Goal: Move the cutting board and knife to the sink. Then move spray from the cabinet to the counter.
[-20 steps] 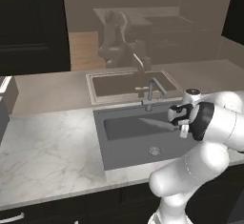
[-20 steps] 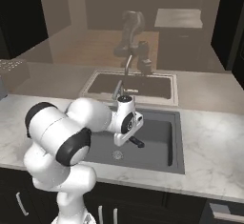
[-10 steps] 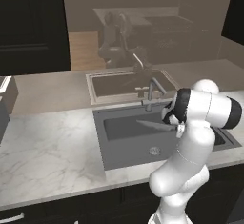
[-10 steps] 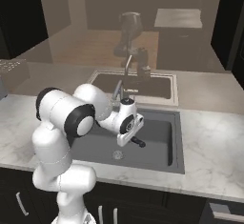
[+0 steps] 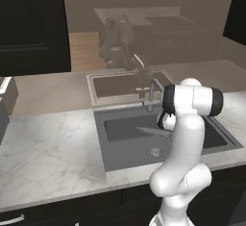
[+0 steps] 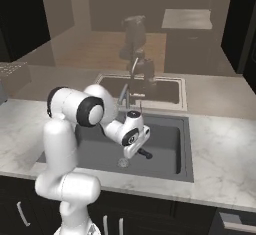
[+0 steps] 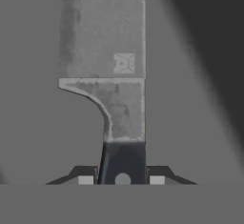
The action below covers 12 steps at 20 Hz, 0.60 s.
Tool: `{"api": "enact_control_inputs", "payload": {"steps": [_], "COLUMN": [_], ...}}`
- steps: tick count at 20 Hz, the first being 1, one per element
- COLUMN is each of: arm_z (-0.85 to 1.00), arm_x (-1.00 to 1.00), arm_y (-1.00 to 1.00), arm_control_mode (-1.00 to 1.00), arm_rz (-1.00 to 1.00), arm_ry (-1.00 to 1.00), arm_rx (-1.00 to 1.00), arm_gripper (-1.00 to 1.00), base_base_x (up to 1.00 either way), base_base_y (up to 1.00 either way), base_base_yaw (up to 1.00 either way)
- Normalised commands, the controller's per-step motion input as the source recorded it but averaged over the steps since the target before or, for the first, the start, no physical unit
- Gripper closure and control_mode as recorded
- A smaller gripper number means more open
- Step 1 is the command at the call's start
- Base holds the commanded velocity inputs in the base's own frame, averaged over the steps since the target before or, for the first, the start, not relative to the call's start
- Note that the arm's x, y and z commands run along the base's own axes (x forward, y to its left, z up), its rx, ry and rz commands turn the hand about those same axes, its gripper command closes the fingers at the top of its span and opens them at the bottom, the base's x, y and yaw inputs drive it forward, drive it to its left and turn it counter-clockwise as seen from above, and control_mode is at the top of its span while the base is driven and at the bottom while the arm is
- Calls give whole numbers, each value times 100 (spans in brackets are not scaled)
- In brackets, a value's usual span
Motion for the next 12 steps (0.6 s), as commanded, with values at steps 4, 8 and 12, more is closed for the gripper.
{"api": "enact_control_inputs", "payload": {"steps": [4,8,12], "arm_z": [-44,-39,-39], "arm_x": [39,49,50], "arm_y": [-2,-2,-3], "arm_control_mode": [-100,-100,-100], "arm_rz": [0,0,1], "arm_ry": [0,0,0], "arm_rx": [0,0,0], "arm_gripper": [100,100,100], "base_base_x": [0,0,0], "base_base_y": [0,0,0], "base_base_yaw": [0,0,0]}}
